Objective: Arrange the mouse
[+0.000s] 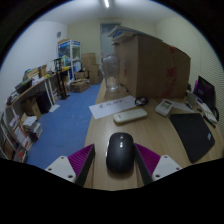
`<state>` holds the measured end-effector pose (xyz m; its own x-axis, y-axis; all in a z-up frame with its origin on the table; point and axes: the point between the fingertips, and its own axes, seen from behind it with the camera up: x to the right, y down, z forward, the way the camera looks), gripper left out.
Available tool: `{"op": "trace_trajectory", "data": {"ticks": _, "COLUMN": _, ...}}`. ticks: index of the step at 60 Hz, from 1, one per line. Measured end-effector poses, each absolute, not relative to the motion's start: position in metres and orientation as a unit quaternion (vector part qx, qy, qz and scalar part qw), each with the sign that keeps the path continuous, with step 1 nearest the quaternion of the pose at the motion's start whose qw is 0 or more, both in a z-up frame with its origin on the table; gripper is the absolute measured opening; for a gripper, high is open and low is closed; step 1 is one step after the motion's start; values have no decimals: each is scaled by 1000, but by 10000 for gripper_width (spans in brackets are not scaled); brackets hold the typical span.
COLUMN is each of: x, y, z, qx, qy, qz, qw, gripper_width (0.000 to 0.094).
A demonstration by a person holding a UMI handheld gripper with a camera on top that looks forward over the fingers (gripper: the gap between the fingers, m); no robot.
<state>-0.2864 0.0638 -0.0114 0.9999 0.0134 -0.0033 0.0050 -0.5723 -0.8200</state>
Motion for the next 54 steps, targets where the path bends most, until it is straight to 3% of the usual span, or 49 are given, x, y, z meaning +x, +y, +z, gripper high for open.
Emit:
{"op": "trace_trajectory", "data": {"ticks": 7, "x": -283, "y": 74, "z": -13, "qx": -887, "qy": 2, "qz": -1, "qw": 461, "gripper_width": 762}}
{"op": "trace_trajectory", "data": {"ticks": 11, "x": -275, "y": 76, "z": -14, "qx": -888, "qy": 14, "qz": -7, "qw": 460, "gripper_width": 499}}
{"op": "trace_trajectory", "data": {"ticks": 34, "x": -276, "y": 63, "z": -10, "qx": -918, "qy": -46, "qz": 52, "qw": 390, "gripper_width": 371}}
{"op": "trace_trajectory", "data": {"ticks": 44, "x": -239, "y": 68, "z": 81, "qx": -882, "qy": -87, "qz": 94, "qw": 454, "gripper_width": 371}}
{"op": "trace_trajectory", "data": {"ticks": 49, "x": -182, "y": 85, "z": 140, "qx": -853, "qy": -92, "qz": 82, "qw": 507, "gripper_width": 369}}
{"op": "trace_trajectory", "data": {"ticks": 54, "x": -108, "y": 101, "z": 176, "qx": -834, "qy": -92, "qz": 42, "qw": 543, "gripper_width": 368}}
